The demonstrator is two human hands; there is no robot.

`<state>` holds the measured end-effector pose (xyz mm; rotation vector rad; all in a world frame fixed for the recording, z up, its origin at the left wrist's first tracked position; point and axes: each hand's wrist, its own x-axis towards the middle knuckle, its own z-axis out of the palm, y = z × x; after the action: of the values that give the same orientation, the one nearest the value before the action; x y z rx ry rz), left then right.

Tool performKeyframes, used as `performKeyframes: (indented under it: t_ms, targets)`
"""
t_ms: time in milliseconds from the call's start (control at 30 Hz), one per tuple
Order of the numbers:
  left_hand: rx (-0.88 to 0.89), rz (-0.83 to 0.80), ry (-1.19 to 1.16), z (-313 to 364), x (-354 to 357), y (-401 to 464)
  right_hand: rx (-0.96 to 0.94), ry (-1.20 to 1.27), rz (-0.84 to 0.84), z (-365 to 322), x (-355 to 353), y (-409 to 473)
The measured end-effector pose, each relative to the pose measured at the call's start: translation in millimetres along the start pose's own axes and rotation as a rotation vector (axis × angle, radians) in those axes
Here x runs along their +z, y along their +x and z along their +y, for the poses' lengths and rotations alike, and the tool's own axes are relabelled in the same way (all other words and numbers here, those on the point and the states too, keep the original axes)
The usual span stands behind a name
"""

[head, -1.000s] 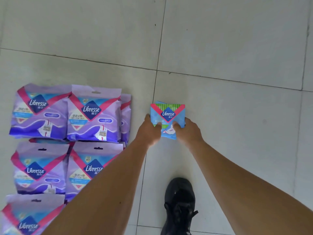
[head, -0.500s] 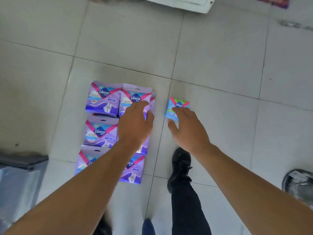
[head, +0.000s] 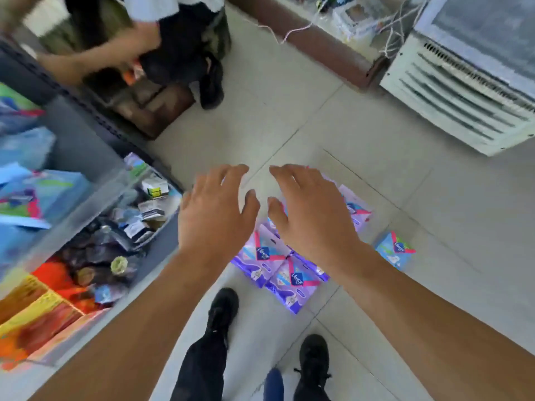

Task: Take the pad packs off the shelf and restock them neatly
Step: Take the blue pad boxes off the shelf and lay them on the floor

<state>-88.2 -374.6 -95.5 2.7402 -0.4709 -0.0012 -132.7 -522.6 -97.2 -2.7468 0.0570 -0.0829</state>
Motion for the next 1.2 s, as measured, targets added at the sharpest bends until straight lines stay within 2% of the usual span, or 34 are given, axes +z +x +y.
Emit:
performKeyframes:
  t_ms: [267, 467, 600, 833, 967, 1100, 1200]
  targets:
    - [-0.413, 0.268, 0.018, -118, -105, -85, -0.412, 0.012, -0.045, -158, 18, 30]
    - [-0.602, 0.434, -0.029, -223, -152, -142, -0.538, 0.184, -0.066, -287, 63, 43]
    - [-0.694, 0.419, -0.060, -294, -161, -158, -0.559, 0.147, -0.151, -360, 107, 57]
    - [-0.747, 0.380, -0.105, -395, -176, -170, -0.581, 0.039, -0.343, -448, 173, 66]
    - [-0.758, 0.466, -0.131, -445, -187, -181, -0.454, 0.233, -0.418, -495, 196, 76]
    - [-0.914, 0.556, -0.267, -510, -195, -172, -0.058, 0.563, -0.562, -554, 239, 105]
    - [-1.075, 0.512, -0.345, -552, -204, -162, 0.182, 0.733, -0.563, -583, 274, 121]
